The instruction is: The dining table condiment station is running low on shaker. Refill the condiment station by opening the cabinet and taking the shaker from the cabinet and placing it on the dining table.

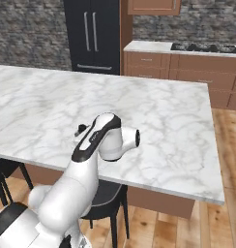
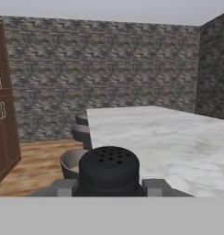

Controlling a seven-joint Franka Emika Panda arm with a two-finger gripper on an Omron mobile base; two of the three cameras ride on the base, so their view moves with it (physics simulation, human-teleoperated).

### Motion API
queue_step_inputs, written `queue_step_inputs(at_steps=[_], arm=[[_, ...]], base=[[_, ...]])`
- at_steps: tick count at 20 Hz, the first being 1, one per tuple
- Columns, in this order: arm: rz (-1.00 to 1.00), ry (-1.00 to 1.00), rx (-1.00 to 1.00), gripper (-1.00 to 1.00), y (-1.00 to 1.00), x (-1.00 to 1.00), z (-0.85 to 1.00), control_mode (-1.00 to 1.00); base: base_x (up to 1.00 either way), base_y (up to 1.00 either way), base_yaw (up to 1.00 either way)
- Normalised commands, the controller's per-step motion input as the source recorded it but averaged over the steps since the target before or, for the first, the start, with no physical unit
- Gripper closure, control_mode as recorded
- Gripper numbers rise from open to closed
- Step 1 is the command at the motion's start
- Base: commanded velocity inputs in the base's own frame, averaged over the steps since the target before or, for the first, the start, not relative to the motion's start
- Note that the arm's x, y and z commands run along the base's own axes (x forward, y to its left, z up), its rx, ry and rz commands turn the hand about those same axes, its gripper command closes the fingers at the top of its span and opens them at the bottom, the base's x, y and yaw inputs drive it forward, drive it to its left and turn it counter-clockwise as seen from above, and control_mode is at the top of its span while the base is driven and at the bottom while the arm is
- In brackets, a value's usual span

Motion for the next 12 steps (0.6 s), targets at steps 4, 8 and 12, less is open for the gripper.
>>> queue_step_inputs(at_steps=[4, 8, 12], arm=[[0.06, -0.01, 0.0, 1.0, 0.0, 0.39, -0.46, -1.0], [0.06, 0.0, 0.0, 1.0, 0.0, 0.45, -0.48, -1.0], [0.05, 0.0, 0.0, 1.0, 0.0, 0.42, -0.48, -1.0]], base=[[0.0, 0.0, 0.0], [0.0, 0.0, 0.0], [0.0, 0.0, 0.0]])
